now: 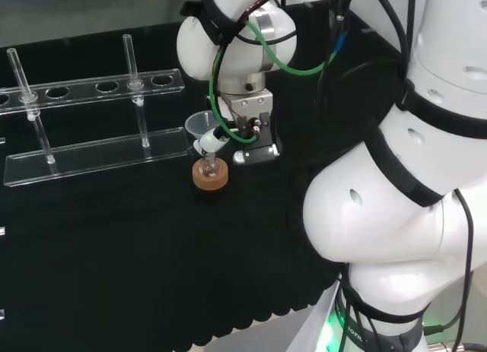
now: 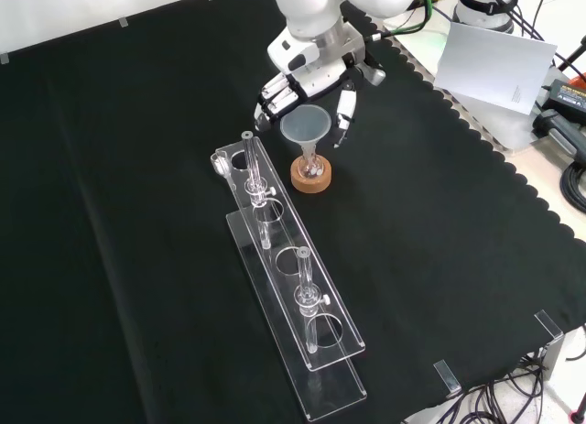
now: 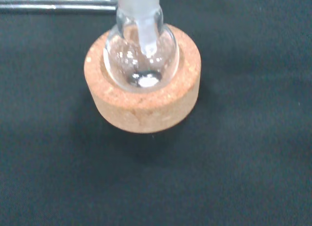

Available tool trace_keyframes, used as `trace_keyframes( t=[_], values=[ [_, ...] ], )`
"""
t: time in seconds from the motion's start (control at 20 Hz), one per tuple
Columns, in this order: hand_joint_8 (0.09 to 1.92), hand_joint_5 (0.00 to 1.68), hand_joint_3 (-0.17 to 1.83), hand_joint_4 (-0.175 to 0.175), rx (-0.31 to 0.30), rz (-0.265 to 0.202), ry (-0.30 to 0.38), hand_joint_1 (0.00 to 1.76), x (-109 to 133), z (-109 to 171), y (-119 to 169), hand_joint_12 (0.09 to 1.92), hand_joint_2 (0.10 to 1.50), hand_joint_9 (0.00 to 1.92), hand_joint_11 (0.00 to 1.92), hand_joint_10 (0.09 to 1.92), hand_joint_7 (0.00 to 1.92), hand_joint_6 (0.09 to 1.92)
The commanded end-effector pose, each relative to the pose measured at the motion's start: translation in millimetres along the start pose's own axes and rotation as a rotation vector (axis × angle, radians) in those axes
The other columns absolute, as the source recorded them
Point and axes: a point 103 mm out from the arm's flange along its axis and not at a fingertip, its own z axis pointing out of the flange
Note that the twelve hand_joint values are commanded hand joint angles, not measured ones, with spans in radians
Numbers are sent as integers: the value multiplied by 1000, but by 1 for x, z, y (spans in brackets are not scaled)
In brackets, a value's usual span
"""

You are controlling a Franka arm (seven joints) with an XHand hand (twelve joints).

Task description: Place the funnel on the round-bottom flask.

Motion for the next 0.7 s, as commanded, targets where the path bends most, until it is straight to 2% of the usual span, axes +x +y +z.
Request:
trace_keyframes(
  t=[0.05,0.15,0.3,0.35,0.5,0.7],
  values=[
    [87,1,-114,-71,-142,-74,61,503,2,-24,-14,1519,771,0,100,690,0,87],
    [87,0,-113,-72,-164,-96,74,494,0,-29,-17,1521,767,0,103,688,0,87],
    [87,7,-109,-77,-193,-177,100,444,-2,-39,-24,1528,737,0,119,739,1,87],
    [87,11,-107,-78,-205,-188,108,429,-3,-42,-26,1529,728,0,124,753,3,87],
    [87,30,-91,-82,-212,-189,117,404,-7,-54,-29,1530,711,0,145,825,28,87],
    [87,62,-63,-85,-199,-169,120,408,-19,-71,-27,1511,711,71,192,877,75,87]
  ],
)
